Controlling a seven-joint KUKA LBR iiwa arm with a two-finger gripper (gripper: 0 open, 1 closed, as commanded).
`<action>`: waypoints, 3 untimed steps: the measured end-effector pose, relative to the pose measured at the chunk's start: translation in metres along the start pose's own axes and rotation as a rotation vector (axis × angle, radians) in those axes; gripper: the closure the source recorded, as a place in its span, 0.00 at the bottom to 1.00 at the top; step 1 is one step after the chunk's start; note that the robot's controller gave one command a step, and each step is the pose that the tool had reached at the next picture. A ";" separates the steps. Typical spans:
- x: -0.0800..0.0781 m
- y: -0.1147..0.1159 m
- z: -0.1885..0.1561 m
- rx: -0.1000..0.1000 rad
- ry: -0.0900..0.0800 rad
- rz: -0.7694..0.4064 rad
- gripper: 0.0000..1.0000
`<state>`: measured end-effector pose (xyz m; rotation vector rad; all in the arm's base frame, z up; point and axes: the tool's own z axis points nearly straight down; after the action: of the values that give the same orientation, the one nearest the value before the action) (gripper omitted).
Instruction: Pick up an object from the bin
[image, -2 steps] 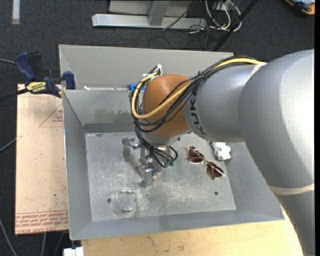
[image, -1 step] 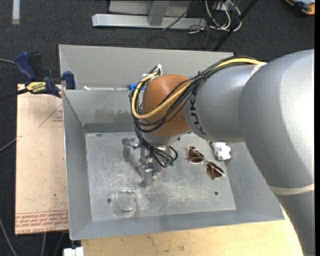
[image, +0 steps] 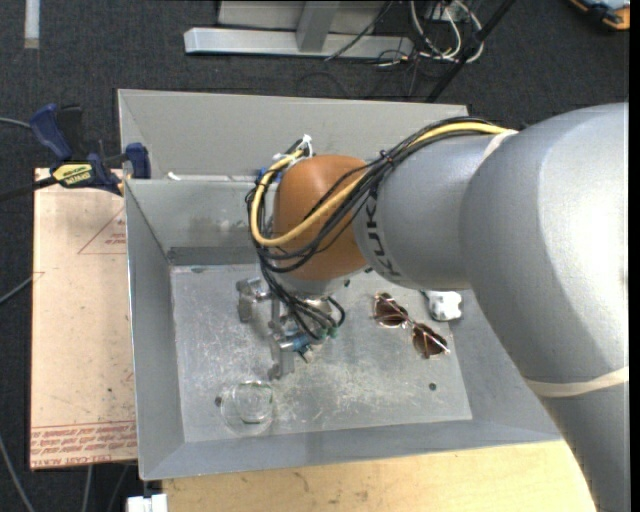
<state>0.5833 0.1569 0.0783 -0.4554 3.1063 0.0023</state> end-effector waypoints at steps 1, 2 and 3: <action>0.003 -0.018 -0.037 -0.002 0.009 -0.057 0.00; 0.002 -0.033 -0.063 0.003 -0.013 -0.072 0.00; -0.005 -0.076 -0.047 -0.001 0.001 -0.079 0.00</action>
Offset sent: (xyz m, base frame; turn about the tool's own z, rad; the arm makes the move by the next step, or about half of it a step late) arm 0.0003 -0.0495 -0.0083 -0.0341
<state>0.6103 0.0854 0.1253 -0.5775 3.0866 0.0031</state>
